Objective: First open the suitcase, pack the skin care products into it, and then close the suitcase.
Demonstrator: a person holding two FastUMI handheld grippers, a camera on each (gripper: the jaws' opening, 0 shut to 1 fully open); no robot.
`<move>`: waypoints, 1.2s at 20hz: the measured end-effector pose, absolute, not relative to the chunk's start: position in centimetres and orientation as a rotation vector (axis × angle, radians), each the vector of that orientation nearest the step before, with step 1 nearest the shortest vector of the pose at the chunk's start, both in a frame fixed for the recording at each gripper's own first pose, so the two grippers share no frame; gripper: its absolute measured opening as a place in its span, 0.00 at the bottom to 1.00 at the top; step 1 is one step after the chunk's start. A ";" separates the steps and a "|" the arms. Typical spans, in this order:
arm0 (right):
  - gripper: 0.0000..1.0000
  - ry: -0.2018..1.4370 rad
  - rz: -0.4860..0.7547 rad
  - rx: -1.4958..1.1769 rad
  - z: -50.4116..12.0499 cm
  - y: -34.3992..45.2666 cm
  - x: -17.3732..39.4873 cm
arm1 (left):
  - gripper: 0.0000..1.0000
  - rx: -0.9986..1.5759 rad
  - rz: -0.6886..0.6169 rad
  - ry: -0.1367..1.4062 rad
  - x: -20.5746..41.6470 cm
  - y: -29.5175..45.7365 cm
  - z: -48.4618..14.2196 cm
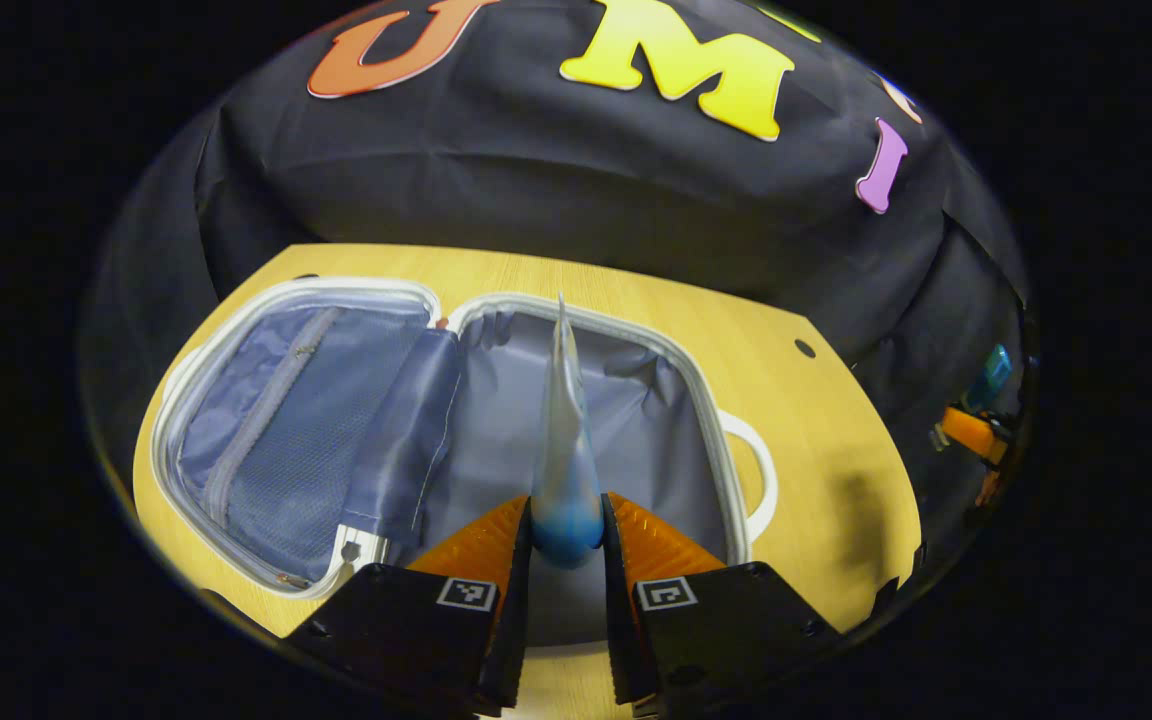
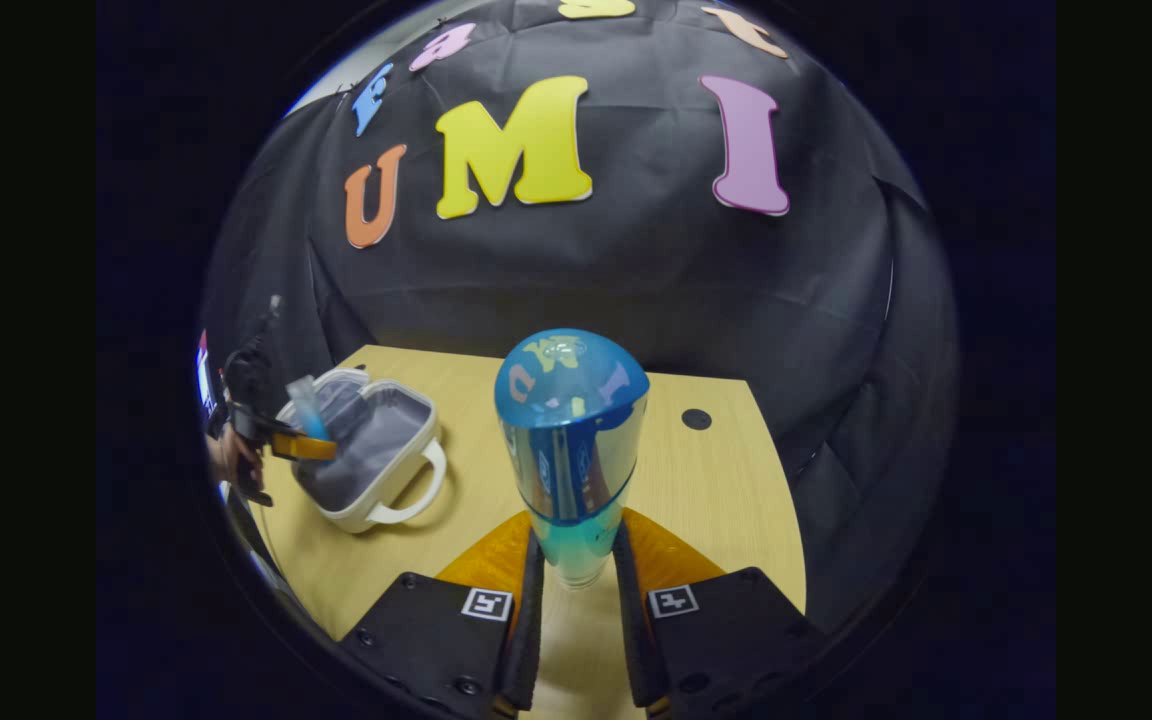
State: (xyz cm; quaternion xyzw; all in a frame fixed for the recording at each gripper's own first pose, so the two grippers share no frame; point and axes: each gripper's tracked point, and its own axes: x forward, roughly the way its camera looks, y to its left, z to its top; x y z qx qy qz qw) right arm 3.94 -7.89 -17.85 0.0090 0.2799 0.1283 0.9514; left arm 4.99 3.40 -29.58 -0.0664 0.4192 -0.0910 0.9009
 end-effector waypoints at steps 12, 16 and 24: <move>0.32 0.534 0.179 0.092 -13.4 -8.9 -1.6 | 0.34 -0.352 -0.096 1.326 4.7 4.0 -34.1; 0.32 0.536 0.200 0.107 -13.5 -8.2 -2.1 | 0.34 -0.392 -0.030 1.483 4.9 4.3 -34.5; 0.33 0.562 0.255 0.124 -14.4 -6.4 -3.6 | 0.57 -0.429 -0.002 1.576 4.3 3.0 -34.1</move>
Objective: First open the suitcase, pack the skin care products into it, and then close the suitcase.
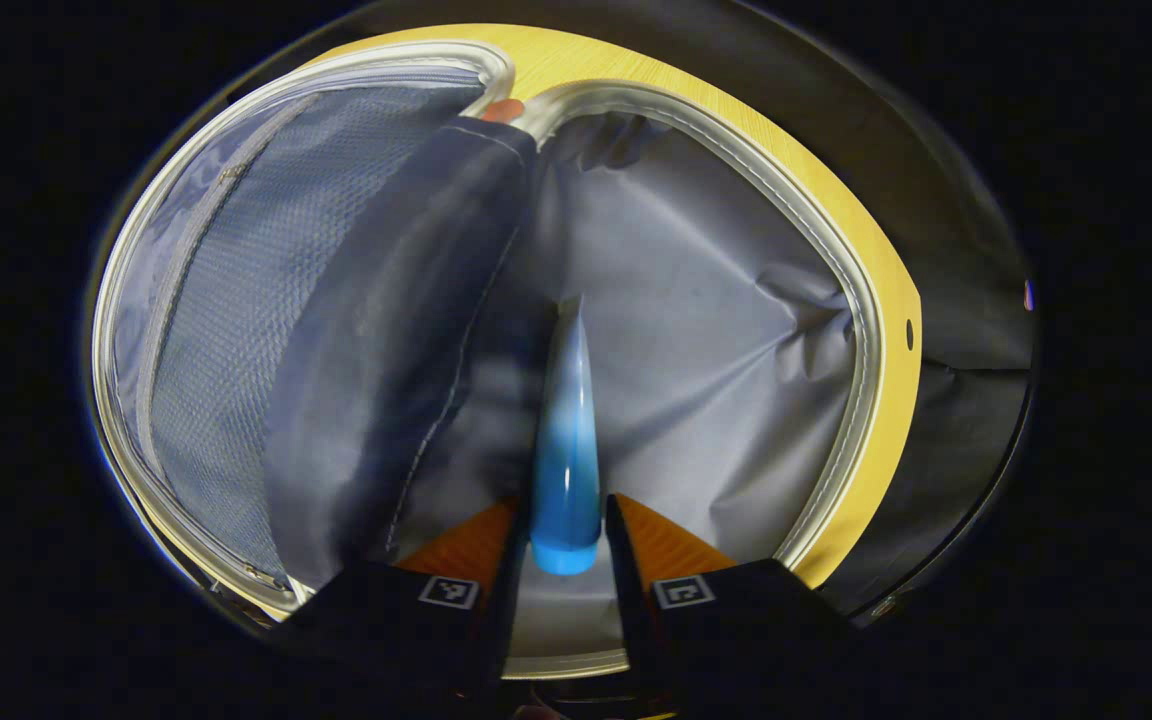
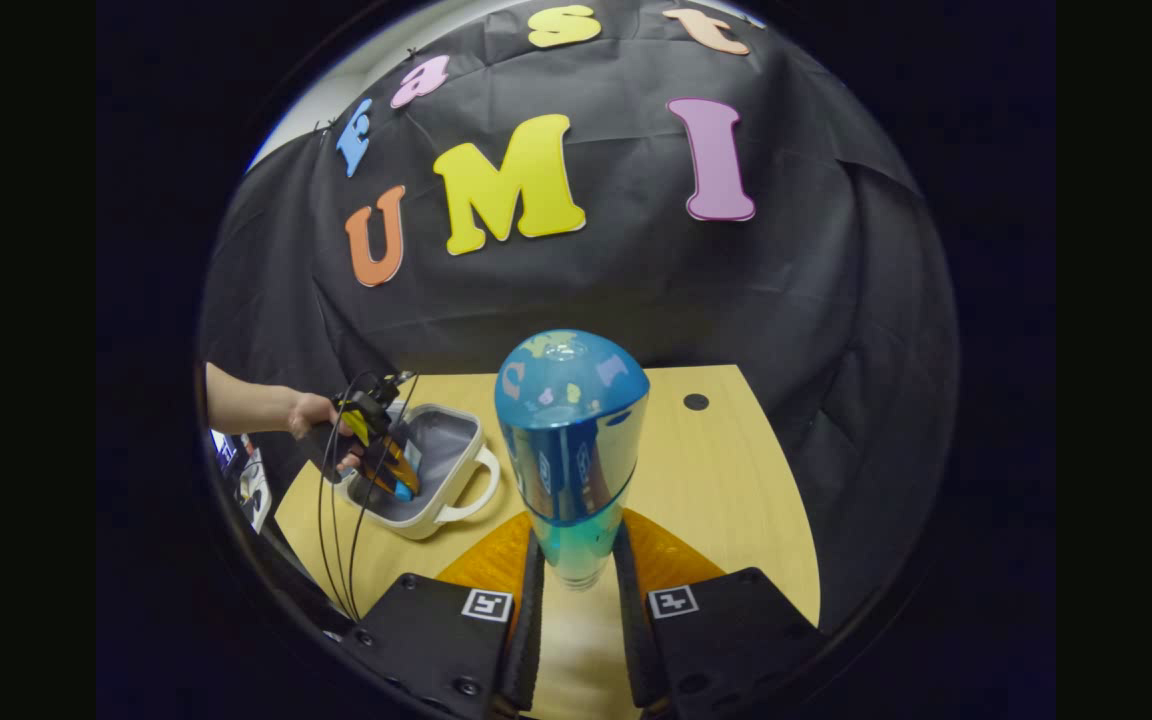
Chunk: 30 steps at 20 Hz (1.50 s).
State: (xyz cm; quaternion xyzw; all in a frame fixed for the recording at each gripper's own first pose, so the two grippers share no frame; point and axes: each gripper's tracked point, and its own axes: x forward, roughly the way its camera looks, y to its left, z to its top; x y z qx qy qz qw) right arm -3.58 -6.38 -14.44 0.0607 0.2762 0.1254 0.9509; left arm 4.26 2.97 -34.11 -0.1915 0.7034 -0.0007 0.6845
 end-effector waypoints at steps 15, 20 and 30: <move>0.33 0.788 0.641 0.076 -17.5 18.8 4.2 | 0.95 -0.615 0.045 0.817 -7.0 11.6 -20.1; 0.30 1.055 0.678 0.042 -25.6 25.2 4.1 | 0.95 -0.720 0.153 0.763 -14.0 15.7 -20.4; 0.32 1.358 0.417 0.227 -34.5 29.4 6.2 | 0.95 -0.717 0.303 0.786 -21.1 22.0 -22.5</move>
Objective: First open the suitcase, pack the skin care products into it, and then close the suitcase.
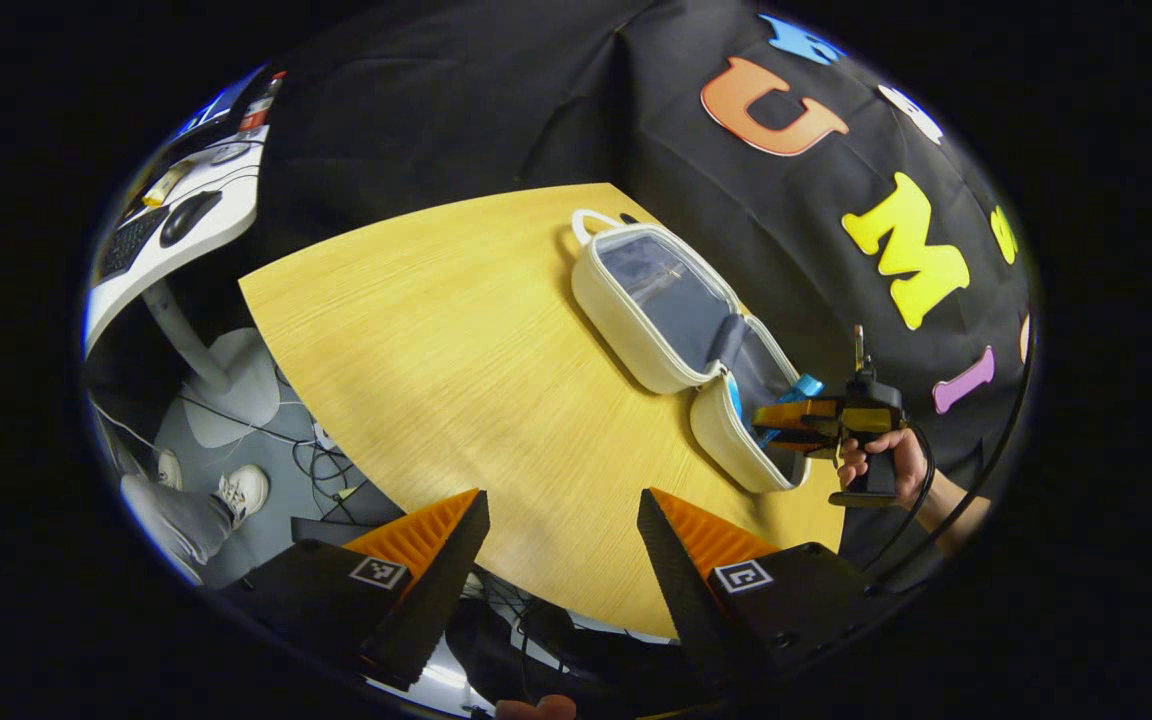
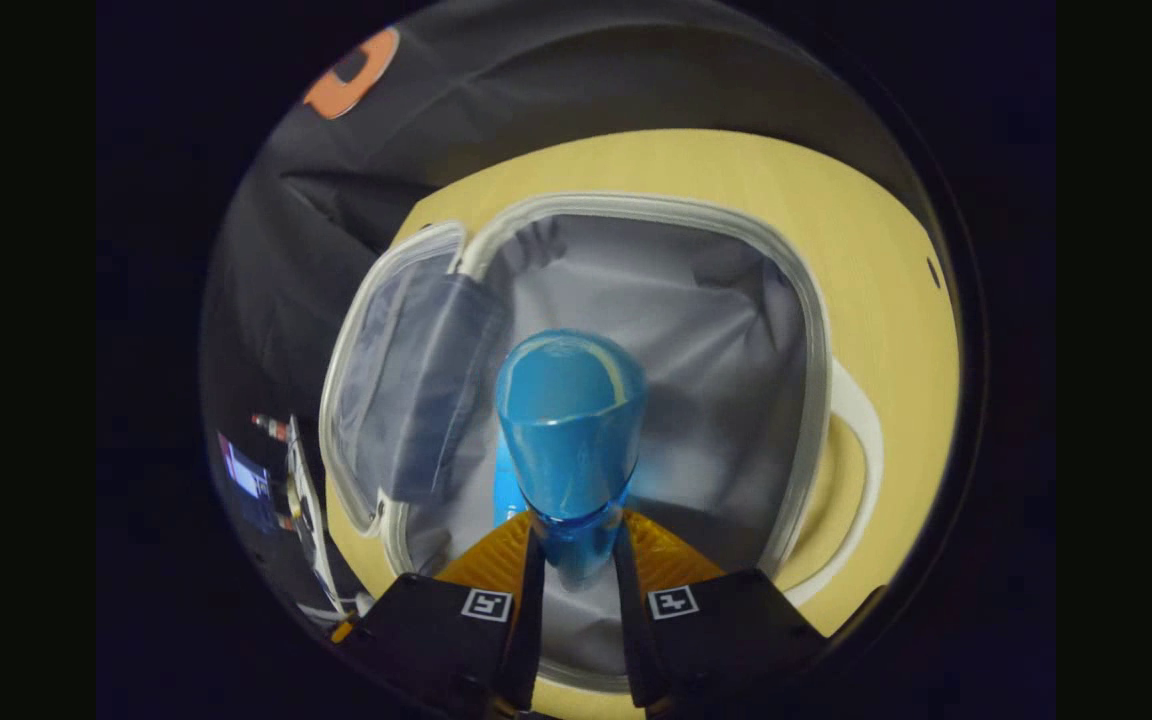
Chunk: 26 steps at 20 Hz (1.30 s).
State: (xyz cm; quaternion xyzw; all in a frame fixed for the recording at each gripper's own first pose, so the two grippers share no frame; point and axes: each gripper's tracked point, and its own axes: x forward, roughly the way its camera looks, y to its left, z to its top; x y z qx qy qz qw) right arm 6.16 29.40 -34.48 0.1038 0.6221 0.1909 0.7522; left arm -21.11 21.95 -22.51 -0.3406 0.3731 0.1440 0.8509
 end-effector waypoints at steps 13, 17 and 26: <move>0.36 1.469 0.169 0.324 -36.1 29.1 7.0 | 0.95 -0.547 0.310 0.742 -19.8 23.8 -20.3; 0.52 1.428 0.190 0.302 -33.7 28.2 6.4 | 0.95 -0.453 0.283 0.715 -17.7 24.6 -19.3; 0.72 0.982 0.390 0.032 -22.6 19.2 4.2 | 0.96 -0.476 0.130 0.445 -6.2 29.3 -16.3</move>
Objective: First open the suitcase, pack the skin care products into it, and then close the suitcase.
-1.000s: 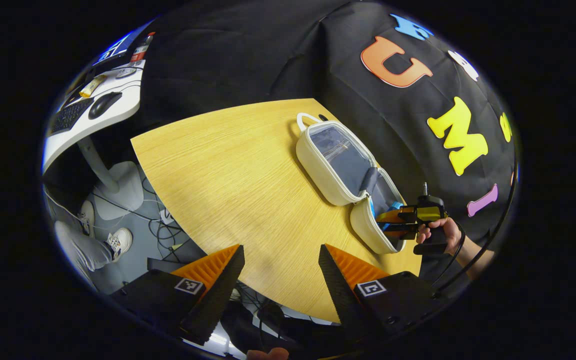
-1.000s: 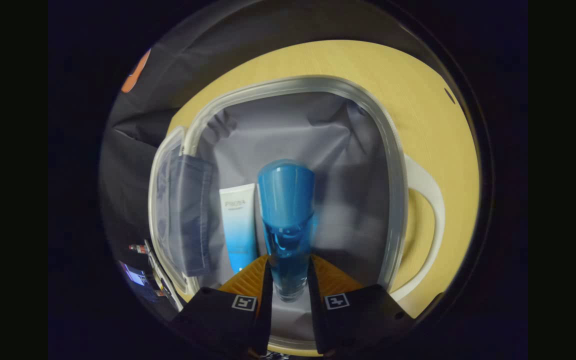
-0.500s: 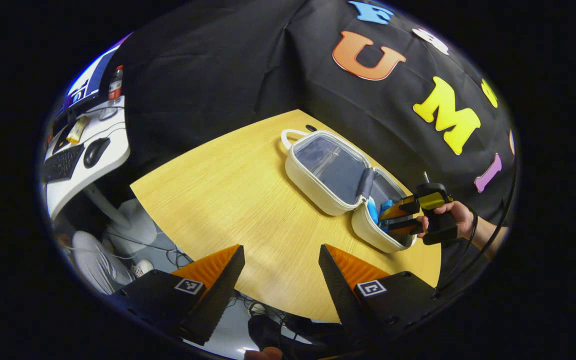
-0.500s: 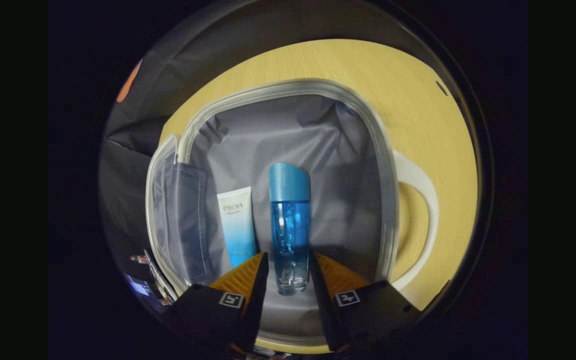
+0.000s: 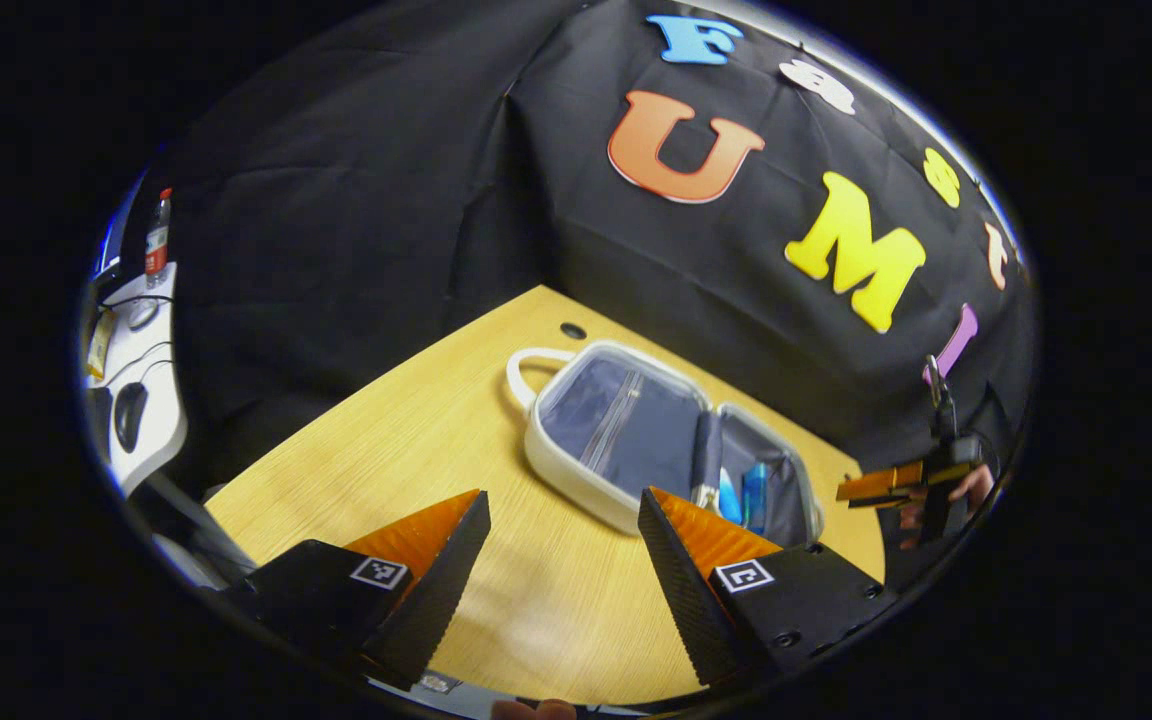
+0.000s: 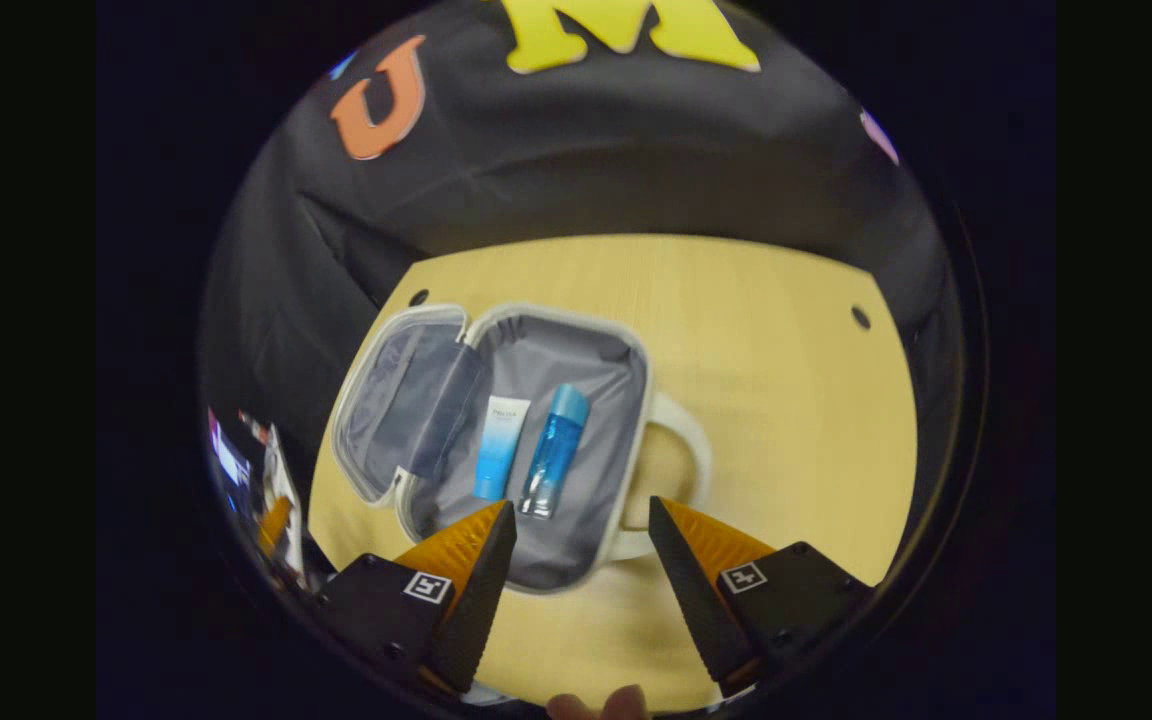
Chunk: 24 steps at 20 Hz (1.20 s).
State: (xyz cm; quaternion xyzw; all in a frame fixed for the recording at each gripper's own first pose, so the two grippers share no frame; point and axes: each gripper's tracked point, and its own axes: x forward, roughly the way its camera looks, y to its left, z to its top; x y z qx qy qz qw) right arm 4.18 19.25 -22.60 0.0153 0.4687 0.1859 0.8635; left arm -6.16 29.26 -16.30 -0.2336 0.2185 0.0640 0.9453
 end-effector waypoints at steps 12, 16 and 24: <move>0.79 0.813 0.260 0.023 -15.8 8.8 0.6 | 0.95 -0.812 0.045 0.397 9.2 38.4 -23.9; 0.79 0.820 0.232 -0.005 -15.9 8.0 -0.1 | 0.94 -0.850 0.037 0.448 10.9 38.2 -26.2; 0.74 0.798 0.314 -0.013 -15.0 11.2 -2.5 | 0.59 -0.942 0.056 0.524 13.0 37.4 -27.5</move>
